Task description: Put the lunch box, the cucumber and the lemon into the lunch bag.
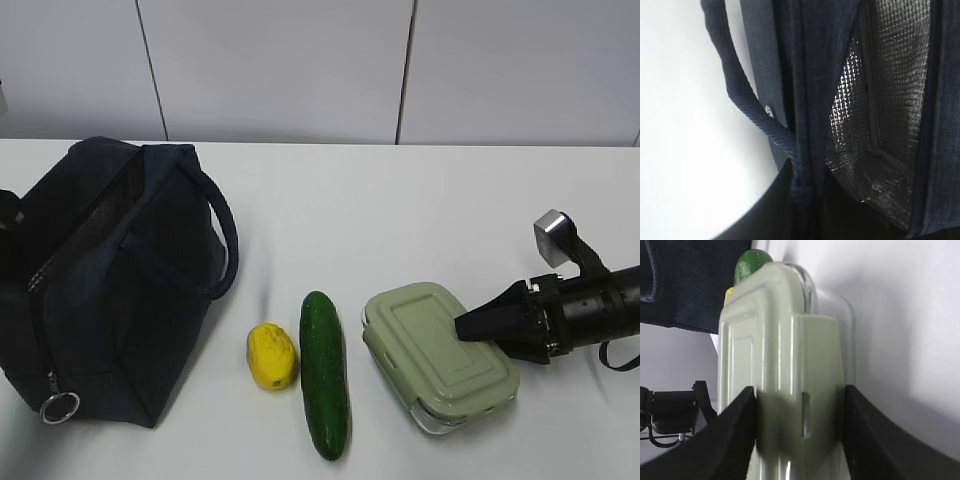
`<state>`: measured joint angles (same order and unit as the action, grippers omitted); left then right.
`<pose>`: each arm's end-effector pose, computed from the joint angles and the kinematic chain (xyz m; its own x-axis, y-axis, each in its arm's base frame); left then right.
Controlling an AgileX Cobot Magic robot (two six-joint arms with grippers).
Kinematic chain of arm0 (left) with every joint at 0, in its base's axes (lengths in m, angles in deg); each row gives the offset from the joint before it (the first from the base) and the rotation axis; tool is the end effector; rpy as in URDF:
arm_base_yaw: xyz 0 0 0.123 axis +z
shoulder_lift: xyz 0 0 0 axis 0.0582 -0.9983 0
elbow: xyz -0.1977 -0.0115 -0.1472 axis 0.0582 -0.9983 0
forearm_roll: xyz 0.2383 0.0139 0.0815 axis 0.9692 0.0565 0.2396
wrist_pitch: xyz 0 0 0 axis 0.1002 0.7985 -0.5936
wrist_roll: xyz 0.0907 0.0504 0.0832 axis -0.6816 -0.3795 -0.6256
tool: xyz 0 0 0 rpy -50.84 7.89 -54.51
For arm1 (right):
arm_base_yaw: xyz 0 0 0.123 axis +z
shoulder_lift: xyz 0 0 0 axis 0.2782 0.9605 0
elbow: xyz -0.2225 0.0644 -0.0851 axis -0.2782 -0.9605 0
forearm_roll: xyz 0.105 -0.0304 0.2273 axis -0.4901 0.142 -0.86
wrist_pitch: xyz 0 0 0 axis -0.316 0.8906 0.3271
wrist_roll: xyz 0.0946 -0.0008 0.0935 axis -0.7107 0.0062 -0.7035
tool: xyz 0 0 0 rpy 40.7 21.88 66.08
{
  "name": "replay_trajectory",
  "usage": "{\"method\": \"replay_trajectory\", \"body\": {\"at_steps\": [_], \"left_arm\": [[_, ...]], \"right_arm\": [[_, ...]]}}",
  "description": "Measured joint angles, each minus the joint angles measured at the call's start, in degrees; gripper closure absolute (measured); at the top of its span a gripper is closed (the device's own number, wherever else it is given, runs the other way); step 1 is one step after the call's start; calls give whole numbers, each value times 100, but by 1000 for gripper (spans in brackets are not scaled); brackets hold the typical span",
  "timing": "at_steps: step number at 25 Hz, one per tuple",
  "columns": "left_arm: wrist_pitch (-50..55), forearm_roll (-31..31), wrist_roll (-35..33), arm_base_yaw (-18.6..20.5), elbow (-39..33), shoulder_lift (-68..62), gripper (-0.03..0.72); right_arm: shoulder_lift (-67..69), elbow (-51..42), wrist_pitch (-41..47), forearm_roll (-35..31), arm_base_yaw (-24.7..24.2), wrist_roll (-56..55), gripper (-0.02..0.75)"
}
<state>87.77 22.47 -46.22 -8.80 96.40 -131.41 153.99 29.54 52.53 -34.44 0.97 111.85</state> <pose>0.2940 -0.0566 0.1736 -0.9334 0.2059 -0.2940 0.2633 0.9495 -0.1708 0.3065 0.0415 0.0268 -0.9619 0.0386 -0.2708 -0.2263 0.4437 0.8671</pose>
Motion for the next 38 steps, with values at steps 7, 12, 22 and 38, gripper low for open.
{"method": "replay_trajectory", "body": {"at_steps": [7, 12, 22, 38], "left_arm": [[34, 107, -12, 0, 272, -12, 677], [106, 145, -12, 0, 421, -22, 677], [176, 205, -12, 0, 427, -35, 678], [198, 268, -12, 0, 427, -37, 678]], "right_arm": [[-181, 0, -185, -35, 14, -170, 350], [-236, 0, -285, -67, 14, -303, 352], [-236, 0, -407, -329, 324, -398, 355], [-1160, 305, -616, -558, 349, -888, 355]]}}
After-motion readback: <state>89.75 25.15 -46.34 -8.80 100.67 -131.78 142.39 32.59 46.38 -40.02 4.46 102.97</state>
